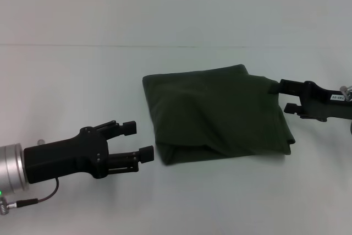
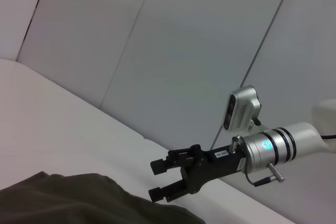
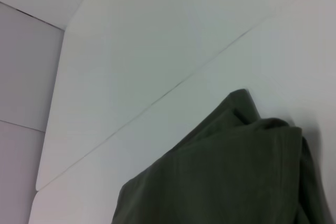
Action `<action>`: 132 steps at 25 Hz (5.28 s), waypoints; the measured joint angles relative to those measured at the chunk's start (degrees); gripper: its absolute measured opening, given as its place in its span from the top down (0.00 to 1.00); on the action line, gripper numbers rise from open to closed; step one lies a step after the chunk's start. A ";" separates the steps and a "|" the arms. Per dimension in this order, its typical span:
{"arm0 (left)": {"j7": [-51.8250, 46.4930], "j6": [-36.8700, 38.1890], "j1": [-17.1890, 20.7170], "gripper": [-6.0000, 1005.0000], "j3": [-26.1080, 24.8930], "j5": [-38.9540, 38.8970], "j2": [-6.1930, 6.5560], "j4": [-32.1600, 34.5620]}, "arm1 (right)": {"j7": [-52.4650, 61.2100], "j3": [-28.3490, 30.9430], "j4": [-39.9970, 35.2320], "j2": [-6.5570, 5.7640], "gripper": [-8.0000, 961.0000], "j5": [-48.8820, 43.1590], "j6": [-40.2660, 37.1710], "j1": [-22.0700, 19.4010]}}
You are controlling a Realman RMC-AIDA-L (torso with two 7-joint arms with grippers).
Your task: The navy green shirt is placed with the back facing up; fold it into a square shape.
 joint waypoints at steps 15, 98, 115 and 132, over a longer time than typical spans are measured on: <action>0.28 -0.40 0.20 0.06 -0.82 -0.03 0.00 0.25 | -1.39 -0.76 -0.06 1.27 0.26 -0.31 2.66 0.39; 2.25 -1.11 0.75 0.06 -0.95 0.00 -0.18 0.02 | -1.88 0.48 0.81 2.33 0.13 -0.01 3.25 0.34; 2.26 -2.08 0.50 0.06 -0.71 0.00 -0.10 0.15 | -2.92 0.25 1.33 2.93 0.87 0.57 7.69 1.27; 2.25 -2.39 0.49 0.06 -0.51 0.00 -0.08 0.27 | -4.39 0.14 0.47 2.62 0.99 0.58 7.25 2.11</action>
